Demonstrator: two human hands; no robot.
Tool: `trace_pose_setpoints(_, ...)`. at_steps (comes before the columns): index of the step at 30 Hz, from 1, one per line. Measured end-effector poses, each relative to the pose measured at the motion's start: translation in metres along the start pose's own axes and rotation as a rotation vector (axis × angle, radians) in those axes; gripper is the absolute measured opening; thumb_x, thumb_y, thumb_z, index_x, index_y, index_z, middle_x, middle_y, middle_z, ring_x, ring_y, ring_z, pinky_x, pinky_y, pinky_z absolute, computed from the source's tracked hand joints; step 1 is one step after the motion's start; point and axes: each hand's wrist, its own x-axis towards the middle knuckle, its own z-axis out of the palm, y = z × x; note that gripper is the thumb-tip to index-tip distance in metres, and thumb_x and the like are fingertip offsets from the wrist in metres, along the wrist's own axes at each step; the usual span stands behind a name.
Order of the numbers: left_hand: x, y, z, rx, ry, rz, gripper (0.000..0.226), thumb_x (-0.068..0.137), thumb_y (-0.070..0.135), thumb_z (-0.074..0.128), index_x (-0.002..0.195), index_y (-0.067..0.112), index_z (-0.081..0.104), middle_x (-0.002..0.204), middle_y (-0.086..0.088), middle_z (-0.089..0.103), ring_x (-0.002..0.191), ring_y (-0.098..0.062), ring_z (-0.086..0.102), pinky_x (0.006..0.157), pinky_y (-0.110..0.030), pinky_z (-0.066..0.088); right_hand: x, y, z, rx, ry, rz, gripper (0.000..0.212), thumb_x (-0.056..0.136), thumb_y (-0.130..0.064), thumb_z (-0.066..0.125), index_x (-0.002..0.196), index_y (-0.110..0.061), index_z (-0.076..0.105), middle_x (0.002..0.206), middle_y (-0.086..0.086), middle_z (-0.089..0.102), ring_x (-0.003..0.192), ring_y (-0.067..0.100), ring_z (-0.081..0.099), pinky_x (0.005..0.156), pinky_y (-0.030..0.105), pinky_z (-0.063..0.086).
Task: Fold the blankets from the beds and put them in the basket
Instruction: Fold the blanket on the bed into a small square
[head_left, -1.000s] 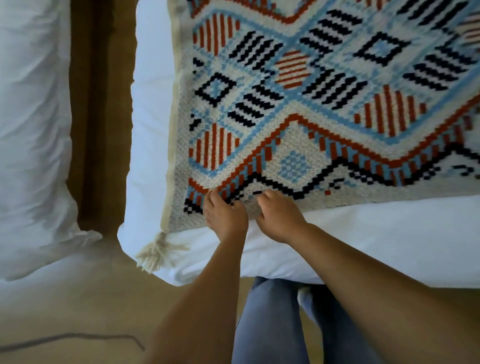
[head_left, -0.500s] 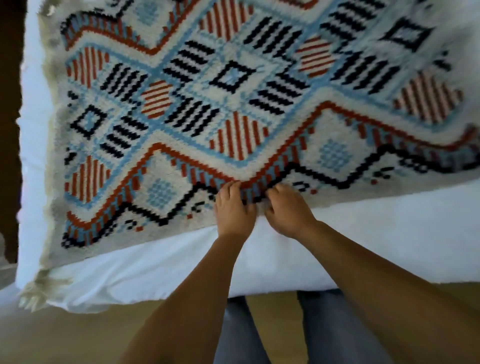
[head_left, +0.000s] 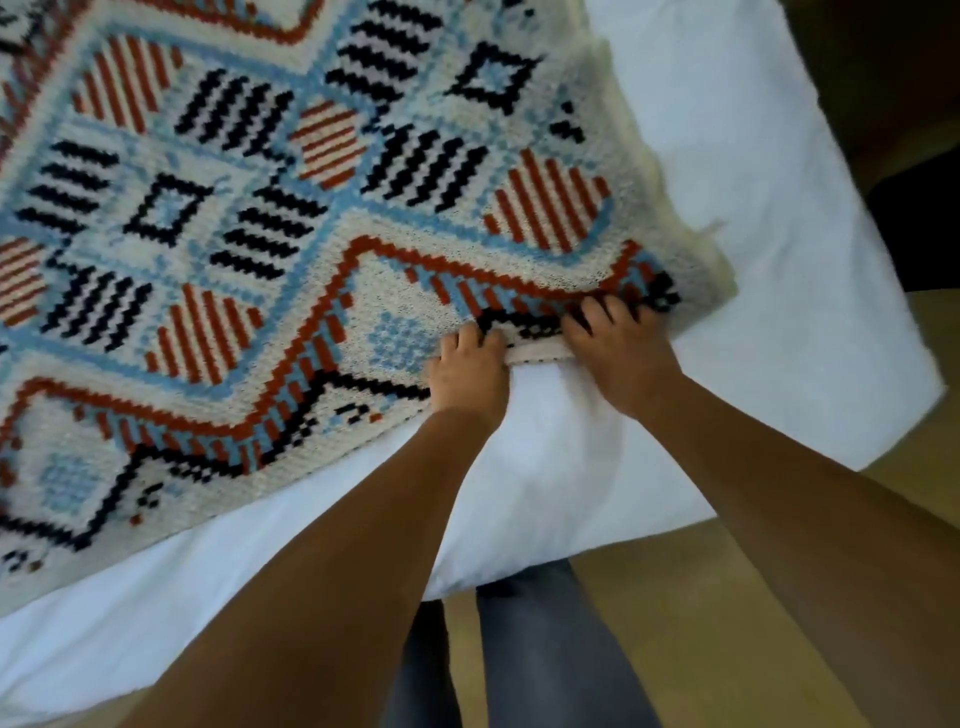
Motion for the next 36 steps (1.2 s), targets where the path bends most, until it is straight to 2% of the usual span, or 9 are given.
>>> trace_pose_setpoints(4, -0.012, 0.025, 0.007, -0.015, -0.047, 0.098, 0.038, 0.092, 0.012, 0.039, 0.13, 0.01, 0.041, 0.128, -0.012, 0.045, 0.118, -0.031, 0.039, 0.095, -0.043, 0.039, -0.006, 0.038, -0.003, 0.06, 0.079, 0.206, 0.018, 0.081, -0.002, 0.058, 0.098, 0.0, 0.062, 0.098, 0.019, 0.064, 0.093, 0.037, 0.06, 0.078, 0.044, 0.049)
trace_pose_setpoints(7, -0.034, 0.039, 0.022, 0.098, -0.17, 0.227, 0.042, 0.091, 0.012, 0.04, 0.133, 0.011, 0.037, 0.134, -0.013, 0.037, 0.121, -0.033, 0.034, 0.097, -0.044, 0.036, -0.022, 0.063, 0.002, 0.27, -0.232, 0.492, 0.03, 0.09, -0.012, 0.048, 0.116, -0.005, 0.06, 0.117, 0.017, 0.062, 0.112, 0.035, 0.055, 0.097, 0.041, 0.041)
trace_pose_setpoints(10, -0.033, 0.041, 0.025, 0.134, -0.204, 0.23, 0.041, 0.094, 0.024, 0.042, 0.133, 0.013, 0.036, 0.136, -0.012, 0.035, 0.123, -0.033, 0.032, 0.1, -0.046, 0.033, -0.023, 0.062, 0.0, 0.136, -0.409, 0.373, 0.028, 0.087, -0.013, 0.047, 0.108, -0.009, 0.065, 0.111, 0.012, 0.065, 0.109, 0.033, 0.057, 0.101, 0.042, 0.041)
trace_pose_setpoints(14, -0.021, 0.046, 0.019, 0.115, -0.103, 0.214, 0.044, 0.089, 0.038, 0.047, 0.125, 0.014, 0.038, 0.123, -0.01, 0.04, 0.114, -0.03, 0.039, 0.093, -0.042, 0.036, -0.015, 0.068, -0.004, 0.369, 0.058, 0.266, 0.03, 0.07, -0.016, 0.053, 0.096, -0.002, 0.058, 0.1, 0.02, 0.059, 0.097, 0.039, 0.053, 0.082, 0.042, 0.044)
trace_pose_setpoints(17, -0.018, 0.054, 0.017, 0.131, -0.065, 0.28, 0.037, 0.091, 0.031, 0.046, 0.124, 0.015, 0.04, 0.123, -0.01, 0.041, 0.111, -0.029, 0.04, 0.089, -0.041, 0.037, -0.021, 0.082, -0.002, 0.704, 0.403, 0.487, 0.048, 0.065, -0.02, 0.052, 0.109, -0.001, 0.053, 0.113, 0.023, 0.052, 0.106, 0.041, 0.046, 0.086, 0.046, 0.04)
trace_pose_setpoints(19, -0.018, 0.061, 0.017, 0.14, -0.061, 0.325, 0.033, 0.092, 0.024, 0.044, 0.124, 0.015, 0.042, 0.124, -0.01, 0.041, 0.111, -0.029, 0.041, 0.09, -0.042, 0.038, -0.018, 0.093, 0.0, 0.847, 0.284, 0.623, 0.046, 0.074, -0.025, 0.062, 0.115, -0.006, 0.052, 0.118, 0.017, 0.054, 0.113, 0.037, 0.047, 0.093, 0.044, 0.038)
trace_pose_setpoints(24, -0.018, 0.078, 0.016, 0.088, -0.107, 0.399, 0.033, 0.09, 0.02, 0.044, 0.122, 0.013, 0.044, 0.122, -0.009, 0.042, 0.111, -0.028, 0.04, 0.092, -0.041, 0.037, -0.016, 0.096, -0.007, 0.841, -0.096, 0.424, 0.019, 0.076, -0.032, 0.067, 0.082, -0.016, 0.059, 0.074, 0.0, 0.06, 0.082, 0.028, 0.061, 0.078, 0.032, 0.041)
trace_pose_setpoints(30, -0.01, 0.104, -0.001, -0.872, -0.233, 0.13, 0.058, 0.072, 0.034, 0.055, 0.126, 0.018, 0.042, 0.116, -0.005, 0.049, 0.105, -0.021, 0.051, 0.087, -0.04, 0.048, -0.015, 0.081, -0.025, 1.331, -0.158, 0.376, 0.015, 0.083, -0.024, 0.062, 0.098, -0.024, 0.058, 0.105, 0.004, 0.062, 0.095, 0.019, 0.06, 0.084, 0.034, 0.048)
trace_pose_setpoints(36, -0.005, 0.123, -0.016, -1.185, -0.095, -0.153, 0.03, 0.084, 0.036, 0.057, 0.108, 0.02, 0.048, 0.092, 0.004, 0.06, 0.081, -0.011, 0.06, 0.066, -0.022, 0.046, -0.009, 0.064, -0.043, 2.07, -0.291, 0.363, 0.047, 0.095, -0.045, 0.033, 0.107, -0.012, 0.064, 0.094, 0.003, 0.069, 0.091, 0.012, 0.063, 0.084, 0.027, 0.046)
